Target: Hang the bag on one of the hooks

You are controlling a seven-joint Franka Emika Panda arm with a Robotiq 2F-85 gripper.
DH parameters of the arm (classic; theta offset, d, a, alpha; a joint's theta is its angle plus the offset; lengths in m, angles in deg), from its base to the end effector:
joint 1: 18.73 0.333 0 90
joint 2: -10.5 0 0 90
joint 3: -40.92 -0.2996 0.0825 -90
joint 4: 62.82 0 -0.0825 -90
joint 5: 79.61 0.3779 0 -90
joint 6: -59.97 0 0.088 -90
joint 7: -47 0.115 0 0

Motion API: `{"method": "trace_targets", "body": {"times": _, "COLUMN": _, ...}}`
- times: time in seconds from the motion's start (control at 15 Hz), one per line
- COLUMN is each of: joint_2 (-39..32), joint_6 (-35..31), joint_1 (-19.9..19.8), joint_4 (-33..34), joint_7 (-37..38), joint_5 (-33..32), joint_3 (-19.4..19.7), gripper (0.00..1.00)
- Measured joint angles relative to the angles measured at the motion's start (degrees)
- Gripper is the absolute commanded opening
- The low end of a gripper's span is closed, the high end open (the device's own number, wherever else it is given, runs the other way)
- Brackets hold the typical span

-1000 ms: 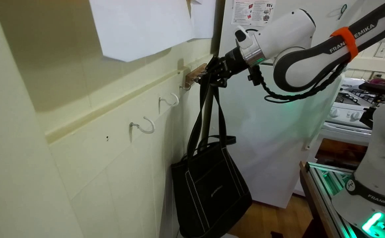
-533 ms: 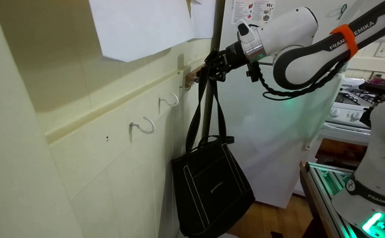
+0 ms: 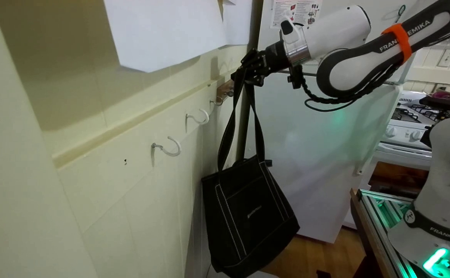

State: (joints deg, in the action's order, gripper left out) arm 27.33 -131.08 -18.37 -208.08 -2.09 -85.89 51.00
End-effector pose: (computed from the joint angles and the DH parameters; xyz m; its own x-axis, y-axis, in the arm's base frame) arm 0.4767 -0.0744 0.4965 0.3747 0.7437 0.5536 0.2894 -0.6611 0.6922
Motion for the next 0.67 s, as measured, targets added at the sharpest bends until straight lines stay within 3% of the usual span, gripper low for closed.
{"method": "trace_targets", "body": {"times": 0.67, "joint_2": -3.7, "joint_6": -7.3, "joint_1": 3.3, "joint_4": 1.2, "joint_7": -0.6, "joint_5": 0.0, "joint_3": 5.8, "gripper": 0.01}}
